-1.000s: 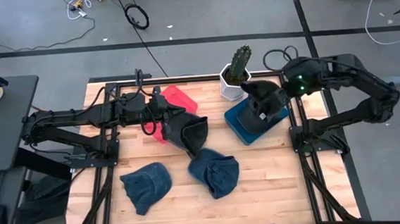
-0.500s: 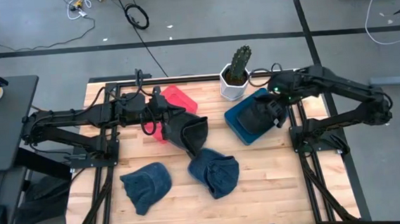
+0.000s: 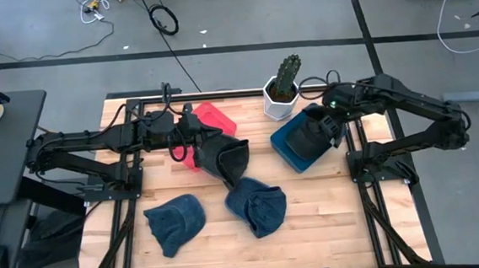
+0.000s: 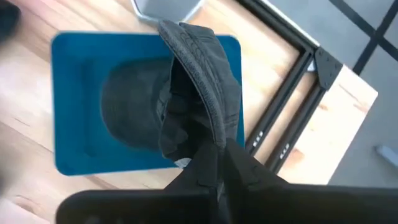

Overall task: Pick & Place hat
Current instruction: Put the left black cap into the blue bin

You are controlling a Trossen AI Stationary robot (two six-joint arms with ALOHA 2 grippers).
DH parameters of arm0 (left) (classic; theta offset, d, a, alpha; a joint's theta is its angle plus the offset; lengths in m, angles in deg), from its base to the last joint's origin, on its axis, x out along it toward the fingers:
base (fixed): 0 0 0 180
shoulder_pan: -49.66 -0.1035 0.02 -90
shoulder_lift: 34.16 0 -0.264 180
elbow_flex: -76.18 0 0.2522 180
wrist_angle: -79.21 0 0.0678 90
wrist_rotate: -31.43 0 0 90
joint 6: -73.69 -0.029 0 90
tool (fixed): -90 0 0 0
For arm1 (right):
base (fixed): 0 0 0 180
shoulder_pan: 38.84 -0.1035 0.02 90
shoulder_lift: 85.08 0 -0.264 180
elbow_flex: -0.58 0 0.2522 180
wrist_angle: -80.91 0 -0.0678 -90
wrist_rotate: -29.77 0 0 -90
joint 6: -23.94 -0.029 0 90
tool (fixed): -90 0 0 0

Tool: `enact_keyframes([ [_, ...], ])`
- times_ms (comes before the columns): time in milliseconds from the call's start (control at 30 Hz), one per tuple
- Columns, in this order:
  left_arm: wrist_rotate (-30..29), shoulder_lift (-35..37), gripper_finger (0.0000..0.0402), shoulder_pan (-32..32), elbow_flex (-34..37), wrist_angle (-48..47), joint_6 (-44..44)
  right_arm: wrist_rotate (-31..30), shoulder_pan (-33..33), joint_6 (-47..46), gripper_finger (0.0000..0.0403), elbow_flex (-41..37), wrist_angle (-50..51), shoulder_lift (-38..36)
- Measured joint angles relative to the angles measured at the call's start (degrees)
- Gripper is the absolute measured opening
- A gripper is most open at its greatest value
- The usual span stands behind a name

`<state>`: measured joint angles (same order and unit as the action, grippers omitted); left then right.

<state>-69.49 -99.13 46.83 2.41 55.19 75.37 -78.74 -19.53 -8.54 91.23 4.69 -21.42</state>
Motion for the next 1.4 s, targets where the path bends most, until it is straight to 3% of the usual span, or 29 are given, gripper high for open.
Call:
enact_keyframes([
  [200, 0.0, 0.0, 0.0012, 0.0, 0.0, -0.1, 0.0, -2.5, 0.0, 1.8, 0.0, 2.2, 0.0, 0.0],
  [500, 0.0, 0.0, 0.0012, 0.0, 0.0, -0.8, 0.0, -5.1, -1.4, 3.6, 0.0, -0.6, -2.0, 1.8],
  [1400, 0.0, 0.0, 0.0012, 0.0, 0.0, -1.1, -1.5, -5.6, -12.4, -4.3, 0.0, -3.9, -6.3, 17.3],
])
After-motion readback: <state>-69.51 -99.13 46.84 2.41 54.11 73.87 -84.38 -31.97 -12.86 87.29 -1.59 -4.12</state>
